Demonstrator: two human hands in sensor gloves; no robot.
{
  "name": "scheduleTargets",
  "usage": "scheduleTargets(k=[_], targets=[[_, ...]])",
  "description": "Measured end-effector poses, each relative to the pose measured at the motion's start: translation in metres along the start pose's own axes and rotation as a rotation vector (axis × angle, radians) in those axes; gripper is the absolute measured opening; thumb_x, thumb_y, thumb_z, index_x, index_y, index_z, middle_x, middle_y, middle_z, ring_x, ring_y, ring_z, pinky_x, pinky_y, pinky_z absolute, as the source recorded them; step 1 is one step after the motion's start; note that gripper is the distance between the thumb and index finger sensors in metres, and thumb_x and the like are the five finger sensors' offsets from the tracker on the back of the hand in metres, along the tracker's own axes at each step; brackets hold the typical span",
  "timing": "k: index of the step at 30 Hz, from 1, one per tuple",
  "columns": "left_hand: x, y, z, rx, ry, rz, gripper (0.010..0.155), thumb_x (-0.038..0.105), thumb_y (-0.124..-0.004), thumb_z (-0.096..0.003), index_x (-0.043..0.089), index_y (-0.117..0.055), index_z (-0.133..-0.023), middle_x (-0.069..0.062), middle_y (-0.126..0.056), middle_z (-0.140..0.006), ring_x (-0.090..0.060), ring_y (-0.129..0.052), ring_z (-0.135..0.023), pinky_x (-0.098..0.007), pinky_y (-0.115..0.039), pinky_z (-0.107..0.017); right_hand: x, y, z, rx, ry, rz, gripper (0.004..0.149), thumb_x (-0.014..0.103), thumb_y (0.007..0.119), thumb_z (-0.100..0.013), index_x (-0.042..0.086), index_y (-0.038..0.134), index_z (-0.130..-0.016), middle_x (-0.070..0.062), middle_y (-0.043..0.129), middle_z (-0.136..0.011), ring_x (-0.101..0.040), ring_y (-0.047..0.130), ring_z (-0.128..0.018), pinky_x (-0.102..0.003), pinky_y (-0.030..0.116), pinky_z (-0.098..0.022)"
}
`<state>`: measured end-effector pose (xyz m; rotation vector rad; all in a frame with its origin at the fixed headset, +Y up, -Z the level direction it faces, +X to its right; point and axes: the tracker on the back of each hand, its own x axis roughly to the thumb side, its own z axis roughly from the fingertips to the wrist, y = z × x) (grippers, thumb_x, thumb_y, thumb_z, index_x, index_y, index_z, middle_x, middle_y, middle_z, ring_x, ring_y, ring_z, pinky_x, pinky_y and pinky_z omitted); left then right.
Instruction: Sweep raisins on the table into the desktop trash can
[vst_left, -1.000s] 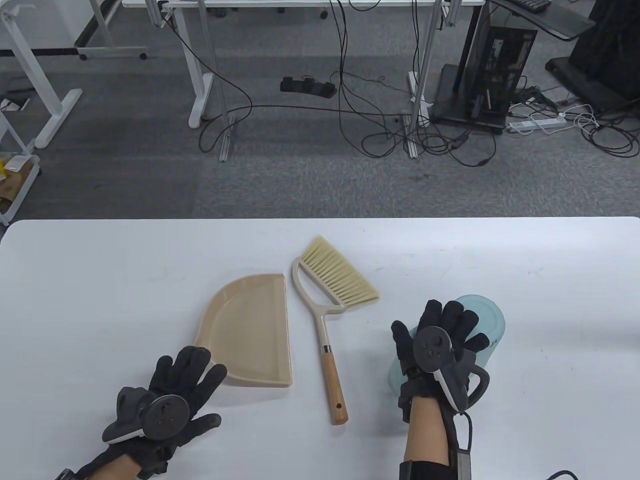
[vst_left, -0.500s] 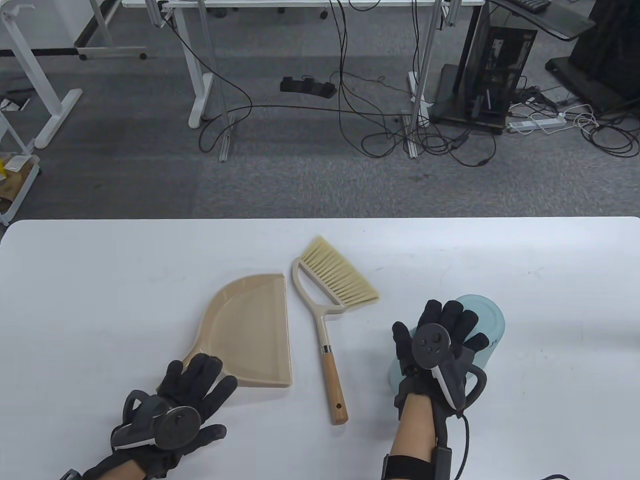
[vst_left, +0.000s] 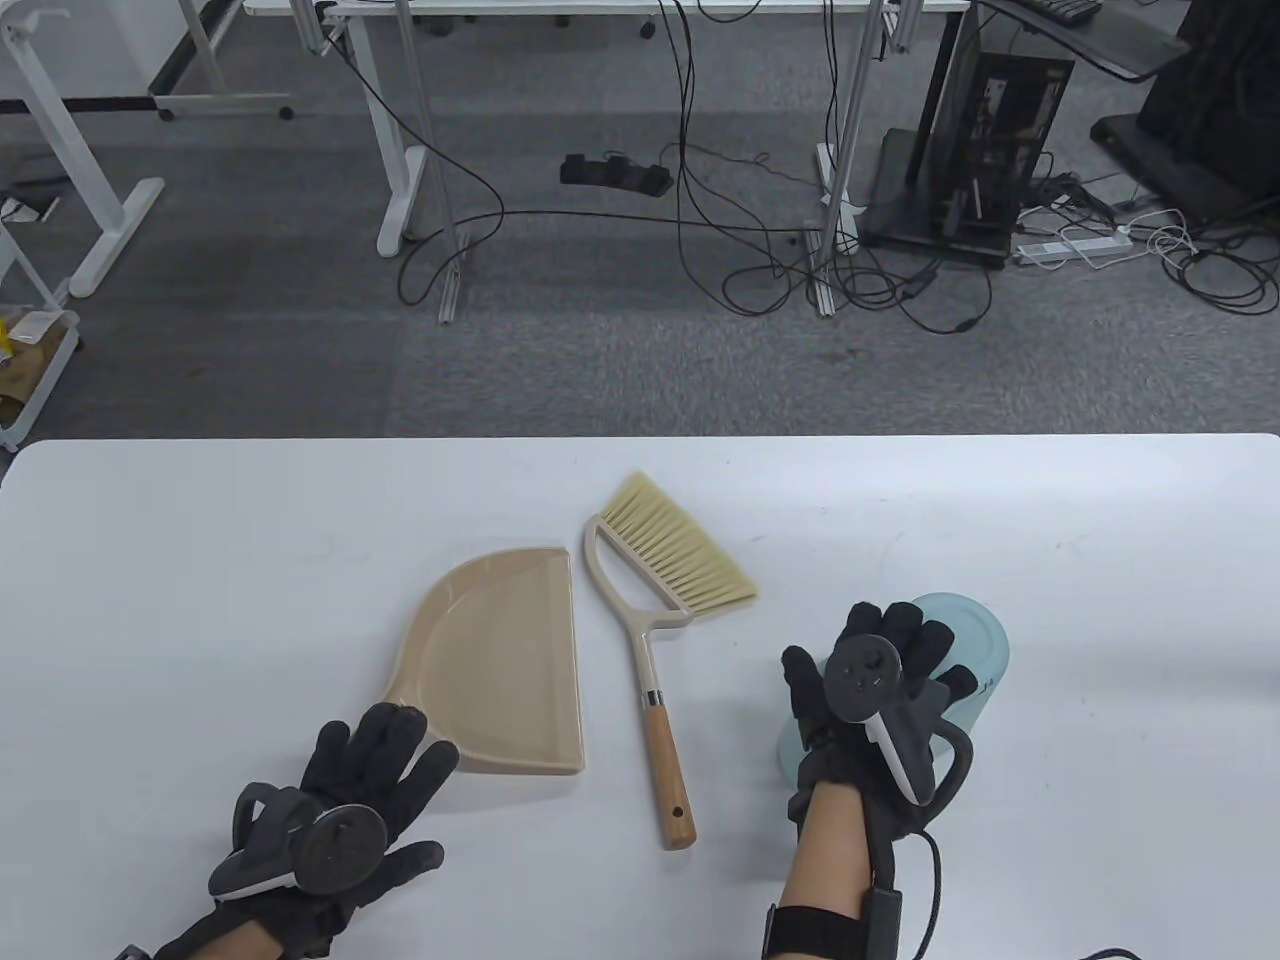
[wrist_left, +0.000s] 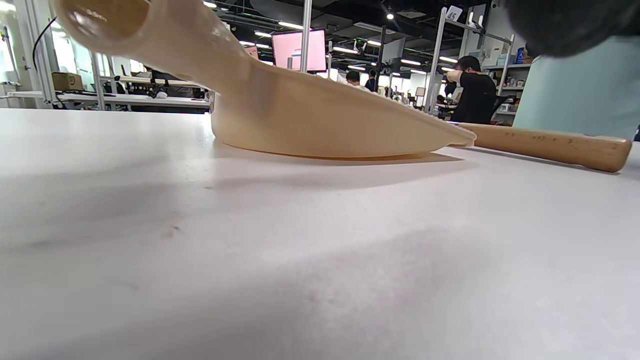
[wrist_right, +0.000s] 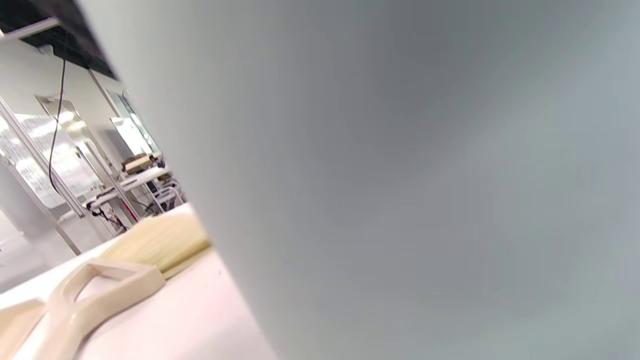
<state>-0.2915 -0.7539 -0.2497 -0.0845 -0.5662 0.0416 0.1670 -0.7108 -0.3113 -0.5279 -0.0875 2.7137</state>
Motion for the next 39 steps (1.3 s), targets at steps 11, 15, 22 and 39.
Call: scheduleTargets(k=[11,15,22,39], targets=[[0.000,0.001,-0.001,-0.018,0.026,-0.017,0.093,0.075,-0.063,-0.0456,0.040,-0.005,-0.109,-0.002,0.006,-0.118,-0.034,0.001,-0.113,-0.067,-0.013,-0.075,-0.007,-0.003,0.005,-0.066,-0.087,-0.087,0.091,0.074,0.056,-0.050,0.026,0.010,-0.113,-0.007,-0.001,-0.116,-0.036,-0.008,-0.104,-0.064,-0.006,-0.062],[0.001,-0.002,-0.003,-0.049,0.033,-0.031,0.092,0.075,-0.063,-0.0459,0.039,-0.008,-0.110,-0.001,0.007,-0.117,-0.034,0.002,-0.113,-0.067,-0.012,-0.075,0.004,-0.005,0.015,0.022,-0.188,-0.113,0.093,0.073,0.057,-0.051,0.031,-0.005,-0.106,-0.003,-0.015,-0.111,-0.031,-0.021,-0.099,-0.061,-0.015,-0.057],[-0.003,-0.004,-0.003,-0.070,0.068,-0.032,0.091,0.074,-0.064,-0.0459,0.038,-0.013,-0.112,0.000,0.008,-0.117,-0.033,0.004,-0.113,-0.067,-0.011,-0.075,0.050,0.011,0.056,0.031,-0.503,-0.009,0.095,0.075,0.056,-0.051,0.029,-0.007,-0.105,-0.002,-0.017,-0.109,-0.030,-0.022,-0.097,-0.061,-0.014,-0.057],[-0.013,0.002,-0.001,-0.033,0.142,-0.034,0.094,0.075,-0.065,-0.0449,0.040,-0.008,-0.110,0.002,0.010,-0.116,-0.033,0.005,-0.112,-0.067,-0.011,-0.075,0.089,0.062,0.122,0.149,-0.820,0.160,0.097,0.077,0.056,-0.050,0.028,-0.005,-0.106,-0.004,-0.014,-0.110,-0.032,-0.020,-0.098,-0.062,-0.012,-0.057]])
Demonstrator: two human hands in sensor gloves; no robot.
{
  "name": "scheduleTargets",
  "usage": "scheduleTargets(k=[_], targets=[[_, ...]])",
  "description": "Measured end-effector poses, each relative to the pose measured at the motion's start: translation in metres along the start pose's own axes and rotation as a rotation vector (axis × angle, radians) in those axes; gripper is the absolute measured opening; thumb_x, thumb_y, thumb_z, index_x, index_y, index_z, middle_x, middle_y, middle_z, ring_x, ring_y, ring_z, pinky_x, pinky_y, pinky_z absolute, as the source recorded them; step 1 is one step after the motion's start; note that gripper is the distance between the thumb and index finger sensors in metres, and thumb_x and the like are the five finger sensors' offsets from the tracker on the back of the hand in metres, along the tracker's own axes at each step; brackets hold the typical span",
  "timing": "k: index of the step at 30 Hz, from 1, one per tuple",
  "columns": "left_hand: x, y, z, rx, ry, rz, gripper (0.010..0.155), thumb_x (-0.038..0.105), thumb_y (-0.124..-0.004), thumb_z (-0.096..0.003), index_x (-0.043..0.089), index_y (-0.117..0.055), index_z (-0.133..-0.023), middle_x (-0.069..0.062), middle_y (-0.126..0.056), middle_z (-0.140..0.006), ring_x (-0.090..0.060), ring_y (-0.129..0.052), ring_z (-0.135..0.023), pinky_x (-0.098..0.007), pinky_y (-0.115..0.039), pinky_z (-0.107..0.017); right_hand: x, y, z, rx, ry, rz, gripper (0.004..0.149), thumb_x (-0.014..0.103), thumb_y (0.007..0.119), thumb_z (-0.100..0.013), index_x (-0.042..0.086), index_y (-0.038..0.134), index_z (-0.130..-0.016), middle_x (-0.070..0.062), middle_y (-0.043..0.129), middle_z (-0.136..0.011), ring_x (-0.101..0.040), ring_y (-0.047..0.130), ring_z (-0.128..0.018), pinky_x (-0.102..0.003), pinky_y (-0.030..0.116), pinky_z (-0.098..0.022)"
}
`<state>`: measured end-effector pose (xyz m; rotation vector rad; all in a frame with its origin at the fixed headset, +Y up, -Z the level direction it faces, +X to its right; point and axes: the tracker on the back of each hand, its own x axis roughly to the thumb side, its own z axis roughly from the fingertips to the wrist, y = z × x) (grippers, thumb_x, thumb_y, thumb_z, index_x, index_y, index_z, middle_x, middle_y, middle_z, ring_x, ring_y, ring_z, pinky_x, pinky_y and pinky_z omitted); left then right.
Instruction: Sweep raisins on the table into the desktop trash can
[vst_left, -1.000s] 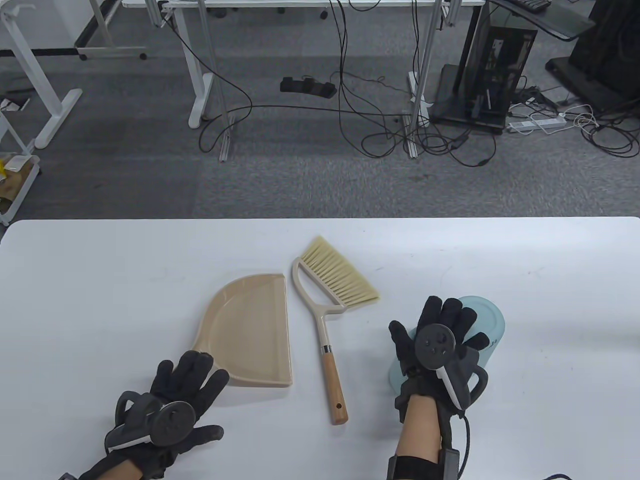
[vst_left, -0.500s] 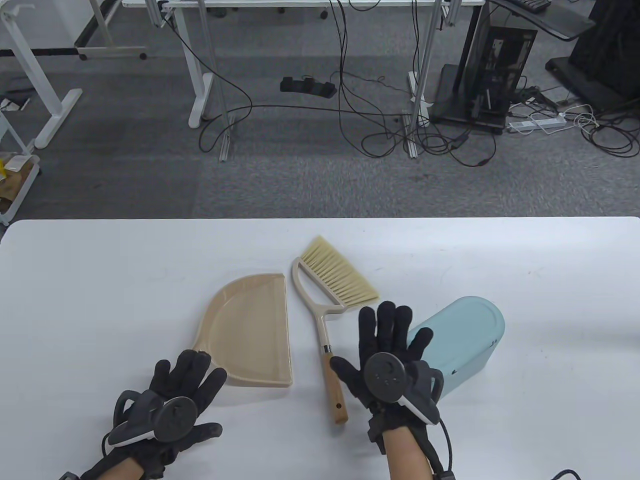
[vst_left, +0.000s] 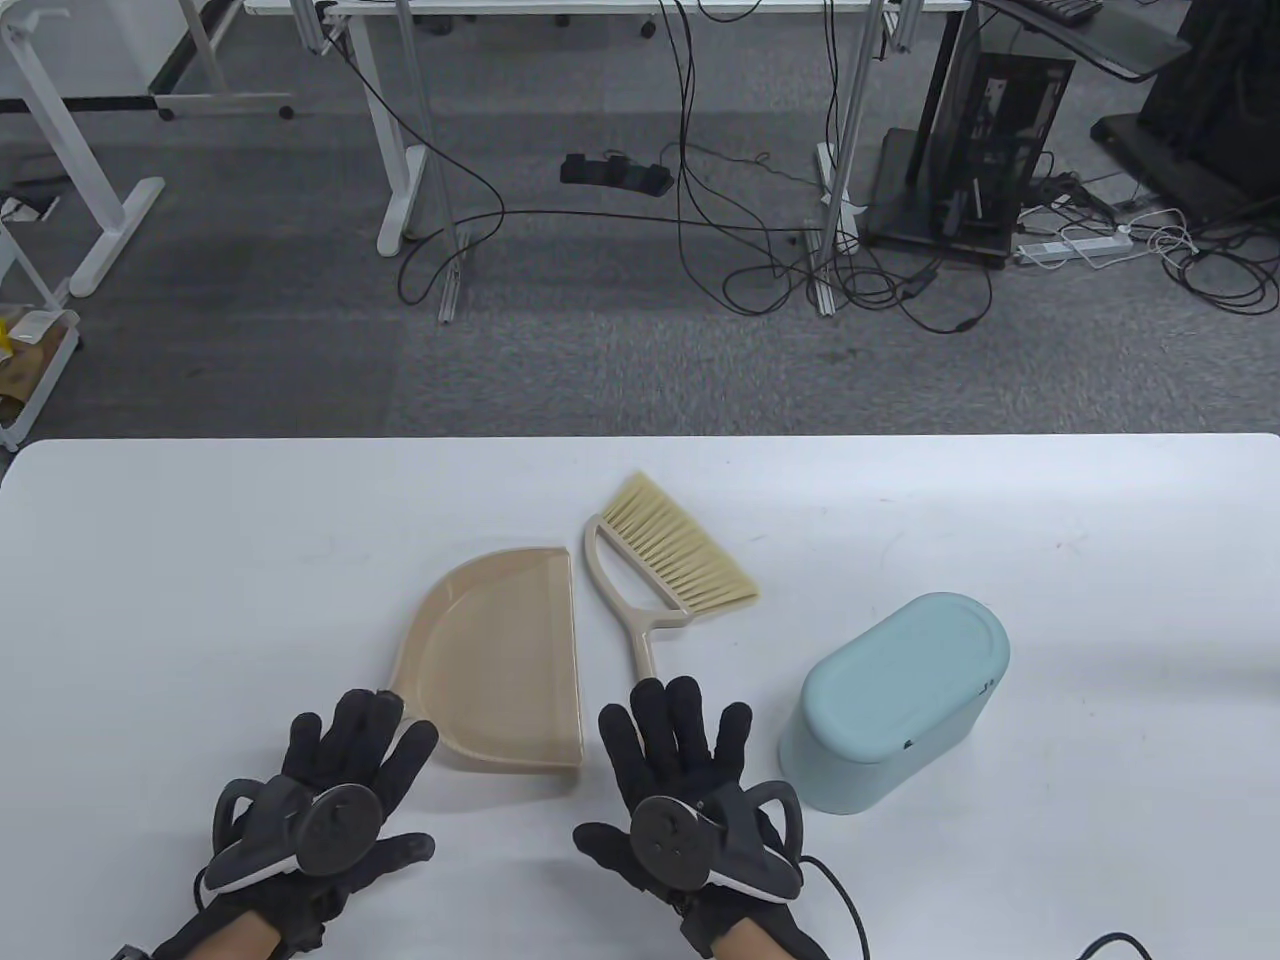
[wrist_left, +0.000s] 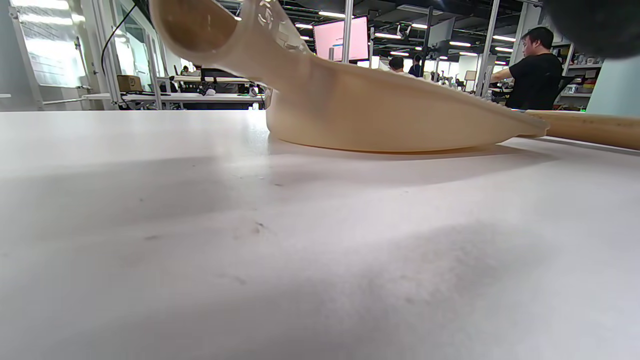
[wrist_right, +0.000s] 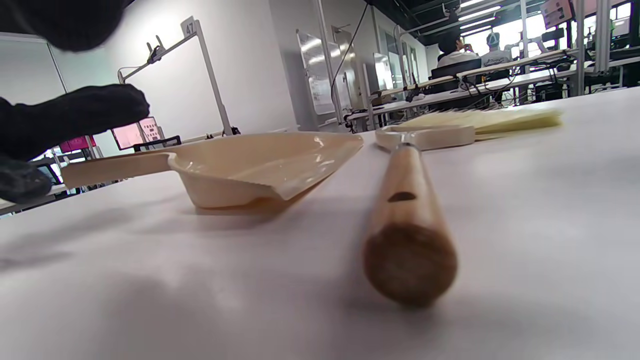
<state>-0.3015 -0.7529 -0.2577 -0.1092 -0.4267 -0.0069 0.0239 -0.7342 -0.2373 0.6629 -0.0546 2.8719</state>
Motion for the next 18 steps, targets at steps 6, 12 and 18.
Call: scheduleTargets(k=[6,12,18], targets=[[0.001,-0.001,-0.001,-0.001,-0.008,-0.006,0.094,0.075,-0.065,-0.0449,0.040,-0.007,-0.110,0.001,0.011,-0.116,-0.033,0.005,-0.112,-0.067,-0.011,-0.075,0.002,0.008,0.004,0.027,-0.018,-0.017,0.096,0.076,0.057,-0.049,0.028,-0.004,-0.106,-0.004,-0.013,-0.111,-0.032,-0.019,-0.098,-0.062,-0.012,-0.057],[0.000,-0.003,-0.001,-0.009,0.006,-0.003,0.094,0.074,-0.065,-0.0450,0.040,-0.008,-0.110,0.002,0.011,-0.116,-0.032,0.006,-0.112,-0.067,-0.011,-0.075,0.002,0.011,0.003,0.046,-0.027,-0.019,0.096,0.076,0.057,-0.050,0.029,-0.005,-0.106,-0.004,-0.013,-0.111,-0.032,-0.019,-0.098,-0.062,-0.013,-0.057],[-0.001,-0.006,-0.001,-0.024,0.013,-0.002,0.093,0.074,-0.065,-0.0453,0.039,-0.008,-0.110,0.002,0.011,-0.115,-0.032,0.006,-0.112,-0.067,-0.010,-0.075,0.000,0.014,0.002,0.055,-0.025,-0.039,0.095,0.075,0.057,-0.050,0.029,-0.004,-0.106,-0.004,-0.013,-0.111,-0.032,-0.019,-0.098,-0.062,-0.013,-0.056]])
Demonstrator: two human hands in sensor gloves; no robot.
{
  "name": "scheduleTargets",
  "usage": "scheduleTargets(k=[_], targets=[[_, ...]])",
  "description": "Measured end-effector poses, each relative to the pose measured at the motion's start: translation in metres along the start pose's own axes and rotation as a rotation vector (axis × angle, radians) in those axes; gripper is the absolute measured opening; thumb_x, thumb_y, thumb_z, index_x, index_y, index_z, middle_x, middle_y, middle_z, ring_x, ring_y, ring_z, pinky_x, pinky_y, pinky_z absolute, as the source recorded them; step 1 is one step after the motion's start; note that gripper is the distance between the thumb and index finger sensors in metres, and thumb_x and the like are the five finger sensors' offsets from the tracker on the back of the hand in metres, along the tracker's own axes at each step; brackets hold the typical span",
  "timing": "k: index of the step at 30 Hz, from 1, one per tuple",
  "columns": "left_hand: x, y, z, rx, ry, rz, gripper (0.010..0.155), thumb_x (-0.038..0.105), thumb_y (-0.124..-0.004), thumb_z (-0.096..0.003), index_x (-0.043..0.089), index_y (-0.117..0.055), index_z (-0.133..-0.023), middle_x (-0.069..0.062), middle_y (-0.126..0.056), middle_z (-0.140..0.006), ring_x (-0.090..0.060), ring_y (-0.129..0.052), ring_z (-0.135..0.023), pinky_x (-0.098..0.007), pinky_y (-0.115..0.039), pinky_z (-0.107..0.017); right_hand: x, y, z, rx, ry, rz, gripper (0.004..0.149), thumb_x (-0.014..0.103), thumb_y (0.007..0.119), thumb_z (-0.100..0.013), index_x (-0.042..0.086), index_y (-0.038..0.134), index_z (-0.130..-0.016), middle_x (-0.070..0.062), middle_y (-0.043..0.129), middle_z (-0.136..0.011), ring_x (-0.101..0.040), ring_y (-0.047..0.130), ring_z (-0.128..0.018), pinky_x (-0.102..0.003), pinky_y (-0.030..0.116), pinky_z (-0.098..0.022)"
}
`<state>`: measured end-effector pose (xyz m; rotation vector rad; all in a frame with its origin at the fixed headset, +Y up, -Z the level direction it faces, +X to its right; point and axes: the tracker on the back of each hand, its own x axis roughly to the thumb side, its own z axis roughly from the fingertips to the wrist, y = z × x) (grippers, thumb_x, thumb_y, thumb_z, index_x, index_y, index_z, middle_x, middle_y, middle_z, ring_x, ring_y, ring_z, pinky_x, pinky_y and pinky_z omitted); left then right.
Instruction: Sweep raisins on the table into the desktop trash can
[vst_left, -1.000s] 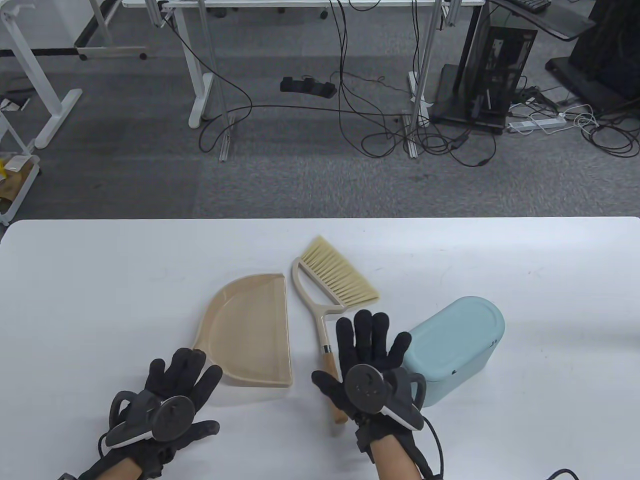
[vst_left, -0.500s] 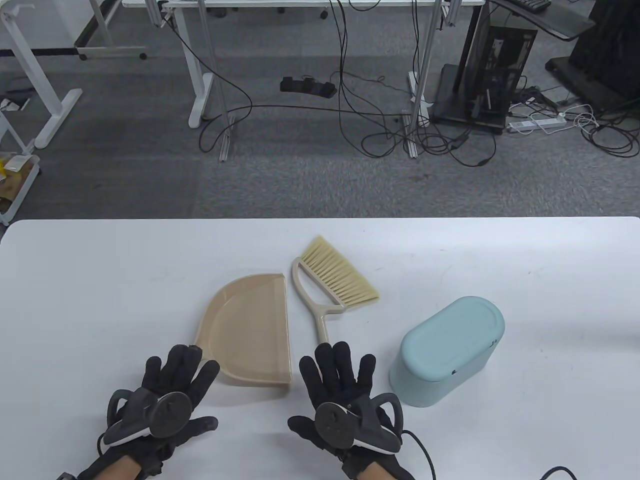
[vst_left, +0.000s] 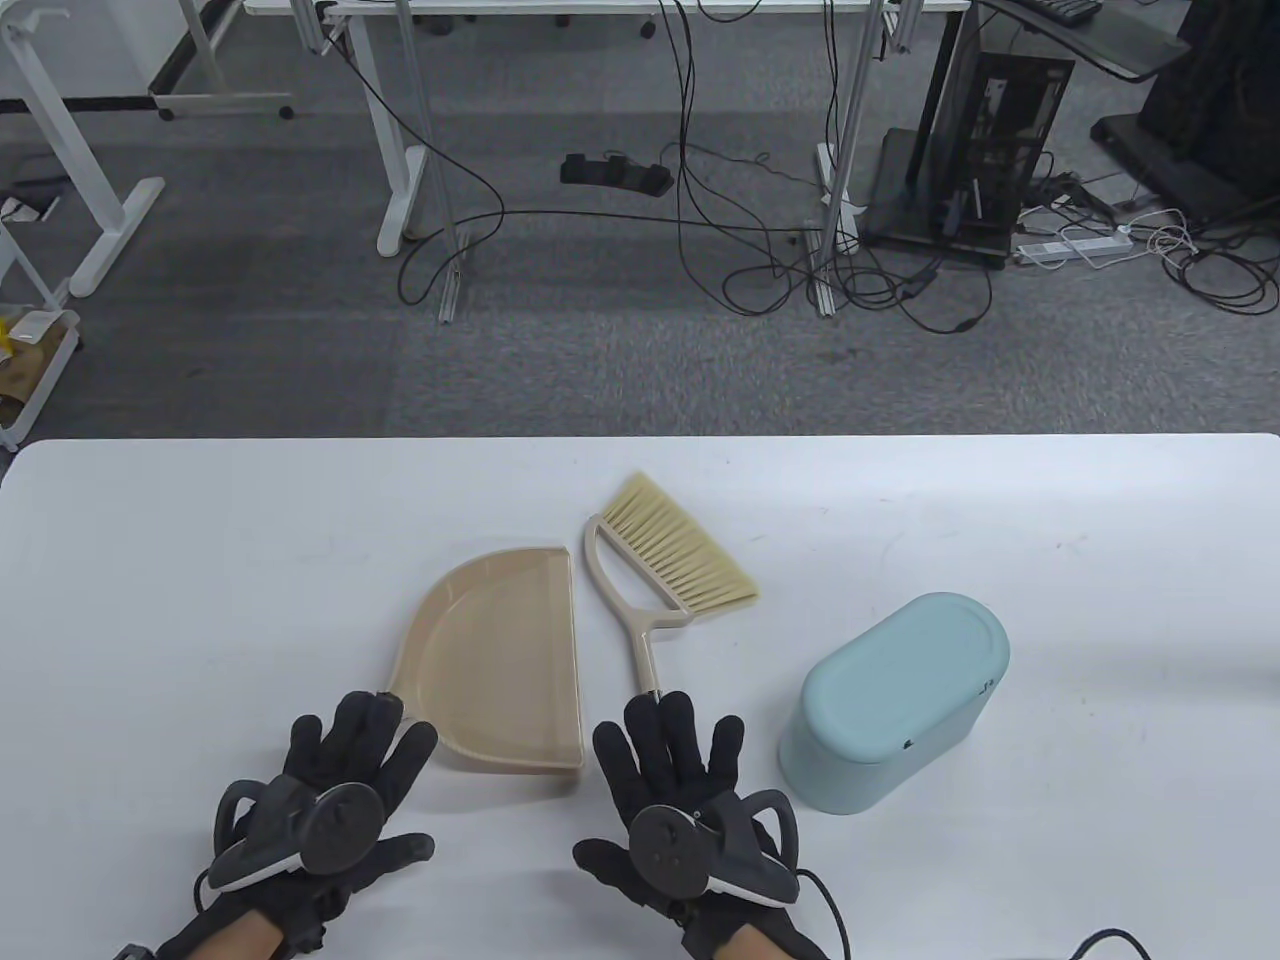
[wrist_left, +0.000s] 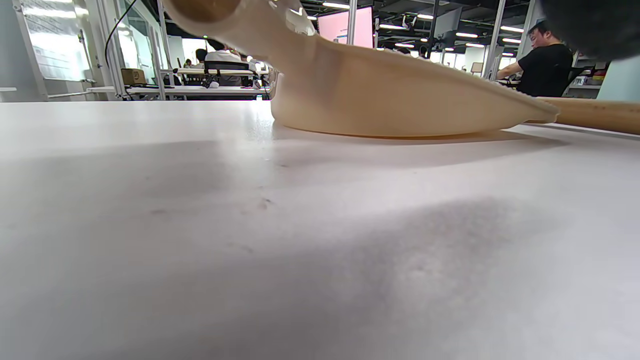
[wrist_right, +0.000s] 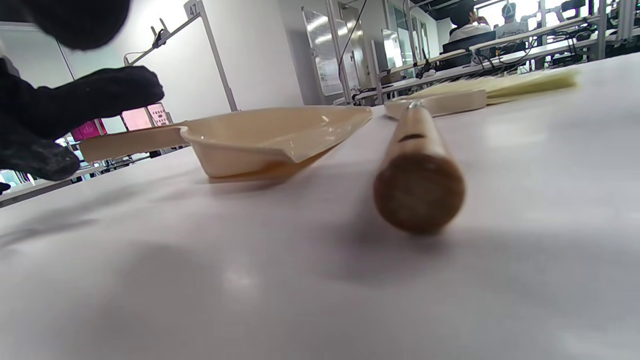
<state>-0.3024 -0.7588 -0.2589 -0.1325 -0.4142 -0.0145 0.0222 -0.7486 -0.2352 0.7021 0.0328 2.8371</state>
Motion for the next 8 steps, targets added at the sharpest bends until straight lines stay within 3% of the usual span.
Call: scheduleTargets(k=[8], targets=[[-0.0024,-0.0013,0.0009,-0.006,0.022,-0.002,0.094,0.073,-0.066,-0.0452,0.039,-0.007,-0.110,0.002,0.012,-0.115,-0.032,0.007,-0.111,-0.066,-0.009,-0.075,-0.0015,-0.0029,0.0015,-0.021,0.014,-0.012,0.095,0.074,0.057,-0.050,0.029,-0.005,-0.106,-0.005,-0.012,-0.111,-0.032,-0.019,-0.098,-0.062,-0.013,-0.056]])
